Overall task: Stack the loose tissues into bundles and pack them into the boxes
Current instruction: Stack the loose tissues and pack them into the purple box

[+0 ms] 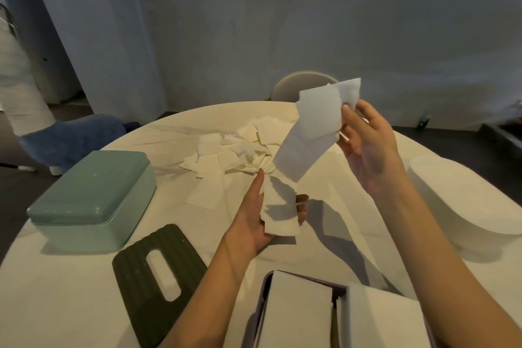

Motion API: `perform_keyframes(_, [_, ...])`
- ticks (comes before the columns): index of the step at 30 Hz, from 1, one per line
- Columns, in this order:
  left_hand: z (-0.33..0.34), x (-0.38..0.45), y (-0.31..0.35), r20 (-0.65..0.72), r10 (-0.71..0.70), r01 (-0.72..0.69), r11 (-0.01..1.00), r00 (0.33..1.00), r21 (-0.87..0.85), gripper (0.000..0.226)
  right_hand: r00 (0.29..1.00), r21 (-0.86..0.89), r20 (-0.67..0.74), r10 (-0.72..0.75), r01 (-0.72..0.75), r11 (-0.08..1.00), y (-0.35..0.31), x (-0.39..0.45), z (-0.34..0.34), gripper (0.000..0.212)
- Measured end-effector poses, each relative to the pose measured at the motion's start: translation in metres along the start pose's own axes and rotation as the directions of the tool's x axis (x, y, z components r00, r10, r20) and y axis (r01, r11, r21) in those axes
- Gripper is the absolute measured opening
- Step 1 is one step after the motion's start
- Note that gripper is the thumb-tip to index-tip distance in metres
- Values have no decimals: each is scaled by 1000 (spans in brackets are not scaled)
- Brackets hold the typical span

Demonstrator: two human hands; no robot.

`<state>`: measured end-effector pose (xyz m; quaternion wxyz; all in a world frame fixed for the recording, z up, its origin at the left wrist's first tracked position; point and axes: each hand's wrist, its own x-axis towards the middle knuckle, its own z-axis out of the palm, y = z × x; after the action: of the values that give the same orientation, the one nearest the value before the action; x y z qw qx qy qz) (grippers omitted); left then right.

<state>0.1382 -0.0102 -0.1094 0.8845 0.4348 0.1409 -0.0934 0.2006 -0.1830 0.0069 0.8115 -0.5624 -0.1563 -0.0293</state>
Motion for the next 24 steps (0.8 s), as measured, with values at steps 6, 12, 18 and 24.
perform_keyframes(6, [4, 9, 4, -128, 81, -91, 993, 988, -75, 67, 980, -71, 141, 141, -132, 989, -4, 2, -4, 31])
perform_keyframes(12, [5, -1, 10, -9, 446, -432, 871, 895, 234, 66, 952, -208, 136, 273, -242, 948, 11, 5, -5, 17])
perform_keyframes(18, [5, -4, 6, 117, 413, -429, 853, 903, 296, 67, 980, -320, 52, 191, -165, 933, 23, 5, -8, 16])
perform_keyframes(24, [-1, -3, 8, 40, 399, -394, 878, 916, 272, 31, 992, -293, -117, -44, 8, 956, 24, 13, -17, 19])
